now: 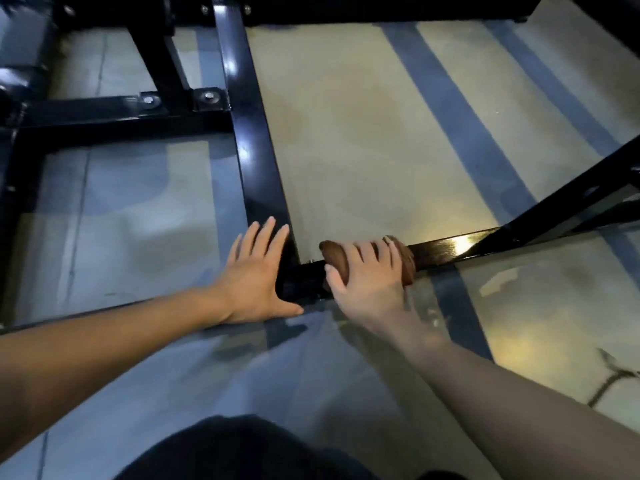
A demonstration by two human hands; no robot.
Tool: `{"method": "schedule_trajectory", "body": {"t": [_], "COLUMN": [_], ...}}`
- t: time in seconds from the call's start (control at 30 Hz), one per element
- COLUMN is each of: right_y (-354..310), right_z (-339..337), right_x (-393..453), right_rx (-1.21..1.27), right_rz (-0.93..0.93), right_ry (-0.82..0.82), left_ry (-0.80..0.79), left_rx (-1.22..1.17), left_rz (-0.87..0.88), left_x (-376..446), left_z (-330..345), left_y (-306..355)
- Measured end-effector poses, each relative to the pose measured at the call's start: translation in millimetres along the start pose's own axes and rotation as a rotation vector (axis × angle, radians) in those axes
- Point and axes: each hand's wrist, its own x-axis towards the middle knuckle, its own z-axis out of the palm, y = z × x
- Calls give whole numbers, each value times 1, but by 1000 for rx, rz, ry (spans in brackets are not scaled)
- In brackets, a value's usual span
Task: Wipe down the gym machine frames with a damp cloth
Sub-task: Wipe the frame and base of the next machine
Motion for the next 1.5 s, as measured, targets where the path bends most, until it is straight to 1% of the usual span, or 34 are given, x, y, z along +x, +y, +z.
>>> {"method": "schedule_trajectory", "body": {"t": [0.07, 0.1, 0.13, 0.2, 0.3, 0.37, 0.4, 0.43, 0.47, 0.53, 0.6, 0.63, 0.67, 0.7, 0.8, 0.83, 0.87, 0.9, 0.97, 1.0, 1.07, 1.13, 1.2, 1.23, 1.3, 1.37, 1.4, 1.43, 1.5], "right_y": [-40, -55, -67, -70, -42, -33, -41, -56, -77, -115, -127, -122, -110, -95, -59, -61, -71, -87, -126, -144, -169, -164, -134, -115, -87, -86, -97, -111, -151], "right_z": [9, 13, 15, 16, 16, 12, 10, 12, 17, 25, 25, 22, 20, 18, 11, 12, 14, 17, 23, 27, 29, 26, 19, 17, 12, 12, 15, 18, 26], "right_x": [-4, -5, -6, -6, -4, -1, -2, -6, -13, -26, -30, -26, -22, -17, -10, -8, -8, -11, -20, -23, -26, -23, -14, -12, -10, -11, -13, -15, -15], "right_rx": [29, 17, 6, 5, -28, -49, -42, -32, -14, 40, 81, 82, 64, 31, -39, -46, -54, -55, -28, 7, 55, 55, 57, 55, 72, 67, 57, 47, 57], "right_rz": [53, 74, 88, 81, 13, 105, 164, 182, 136, -78, -242, -267, -257, -207, 138, 212, 226, 192, 46, -34, -176, -301, -405, -414, -303, -171, -143, -149, -272], "right_ry": [15, 15, 17, 13, -21, 3, 26, 48, 52, 44, -5, -37, -54, -53, 1, 14, 25, 29, 51, 29, -85, -157, -146, -124, -102, -83, -71, -57, -48], "left_ry": [-48, -61, -53, -1, 28, 25, 24, 24, 29, 73, 100, 96, 81, 48, -10, -15, -19, -23, -4, 5, 45, 69, 77, 72, 54, 25, 10, 16, 62], "left_rx": [8, 20, 33, 60, 59, 30, 21, 19, 16, 1, -19, -15, 3, 28, 35, -4, -53, -90, -62, -44, -80, -134, -129, -119, -86, -62, -56, -57, -93], "left_rz": [-211, -277, -304, -289, -269, -282, -290, -293, -290, -269, -252, -247, -238, -229, -189, -181, -184, -200, -239, -284, -373, -391, -365, -353, -347, -356, -354, -347, -339], "left_x": [-25, -35, -42, -46, -44, -43, -43, -43, -44, -45, -47, -48, -48, -48, -50, -50, -50, -54, -62, -68, -85, -101, -108, -108, -106, -105, -105, -104, -107], "left_z": [10, 13, 15, 17, 18, 19, 19, 18, 18, 19, 20, 20, 19, 17, 14, 13, 12, 13, 17, 18, 18, 17, 14, 13, 10, 9, 8, 8, 11], "left_y": [-24, -34, -42, -45, -43, -44, -45, -46, -46, -46, -47, -49, -50, -52, -57, -59, -60, -63, -74, -83, -103, -119, -126, -126, -125, -126, -126, -126, -125]}}
